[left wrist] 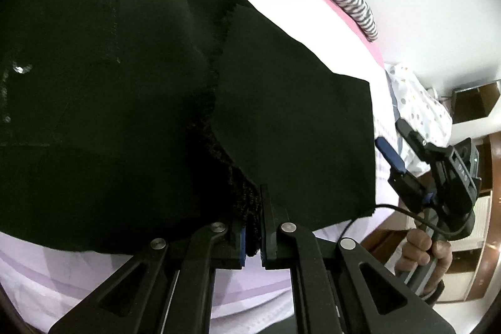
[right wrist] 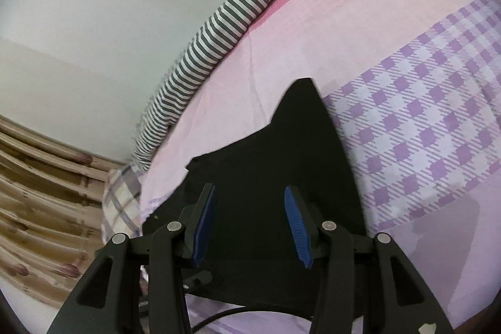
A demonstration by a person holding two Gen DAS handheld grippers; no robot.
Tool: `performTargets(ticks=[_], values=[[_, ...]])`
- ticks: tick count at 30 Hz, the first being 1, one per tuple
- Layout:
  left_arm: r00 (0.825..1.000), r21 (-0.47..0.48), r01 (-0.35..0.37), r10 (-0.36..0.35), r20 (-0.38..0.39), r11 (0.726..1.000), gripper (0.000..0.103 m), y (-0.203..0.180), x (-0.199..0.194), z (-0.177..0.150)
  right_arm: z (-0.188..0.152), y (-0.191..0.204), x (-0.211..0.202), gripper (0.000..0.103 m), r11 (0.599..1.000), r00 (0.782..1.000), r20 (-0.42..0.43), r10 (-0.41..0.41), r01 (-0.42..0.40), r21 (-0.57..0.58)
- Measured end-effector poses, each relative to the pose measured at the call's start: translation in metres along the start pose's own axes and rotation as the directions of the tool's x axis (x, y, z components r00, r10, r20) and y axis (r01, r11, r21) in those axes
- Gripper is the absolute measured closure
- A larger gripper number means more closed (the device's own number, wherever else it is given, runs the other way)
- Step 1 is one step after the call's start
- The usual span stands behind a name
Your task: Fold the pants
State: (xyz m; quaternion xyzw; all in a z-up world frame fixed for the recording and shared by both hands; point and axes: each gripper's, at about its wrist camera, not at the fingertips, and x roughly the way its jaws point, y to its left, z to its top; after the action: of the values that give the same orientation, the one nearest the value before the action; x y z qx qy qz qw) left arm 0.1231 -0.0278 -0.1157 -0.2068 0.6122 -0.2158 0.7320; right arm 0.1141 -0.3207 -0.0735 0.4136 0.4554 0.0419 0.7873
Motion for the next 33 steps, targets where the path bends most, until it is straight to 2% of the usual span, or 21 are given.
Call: performTargets(ticks=[5, 10, 14, 18, 21, 26, 30, 33], values=[[1.000, 0.003, -0.010, 0.010, -0.019, 1.000, 0.096, 0.005, 0.009, -0.001, -0.006, -0.009, 0.018, 0.061, 0.997, 0.995, -0.075, -0.071, 0.072, 0.011], [1.000, -0.001, 0.005, -0.005, -0.020, 1.000, 0.091, 0.007, 0.008, -0.002, -0.010, -0.022, 0.021, 0.066, 0.993, 0.991, -0.094, -0.096, 0.102, 0.059], [1.000, 0.023, -0.018, 0.018, 0.006, 1.000, 0.084, 0.009, -0.001, -0.004, -0.016, -0.022, 0.013, 0.067, 0.987, 0.983, -0.106, -0.149, 0.154, 0.047], [0.992, 0.087, -0.109, 0.103, 0.070, 0.990, 0.082, 0.008, -0.013, -0.007, -0.028, -0.021, 0.006, 0.067, 0.982, 0.975, -0.126, -0.183, 0.186, 0.015], [0.982, 0.096, -0.158, 0.146, 0.119, 0.983, 0.082, 0.018, -0.026, -0.009, -0.036, -0.019, 0.002, 0.067, 0.982, 0.973, -0.130, -0.188, 0.190, 0.005], [0.963, -0.006, -0.178, 0.175, 0.206, 0.984, 0.077, 0.055, -0.060, -0.017, -0.043, -0.012, 0.001, 0.067, 0.975, 0.967, -0.128, -0.222, 0.219, -0.035], [0.938, -0.134, -0.152, 0.185, 0.292, 0.979, 0.072, 0.091, -0.093, -0.025, -0.045, -0.006, 0.003, 0.062, 0.971, 0.963, -0.121, -0.239, 0.235, -0.050], [0.919, -0.234, -0.111, 0.189, 0.346, 0.966, 0.070, 0.118, -0.115, -0.034, -0.047, 0.001, 0.007, 0.058, 0.963, 0.957, -0.110, -0.267, 0.261, -0.073]])
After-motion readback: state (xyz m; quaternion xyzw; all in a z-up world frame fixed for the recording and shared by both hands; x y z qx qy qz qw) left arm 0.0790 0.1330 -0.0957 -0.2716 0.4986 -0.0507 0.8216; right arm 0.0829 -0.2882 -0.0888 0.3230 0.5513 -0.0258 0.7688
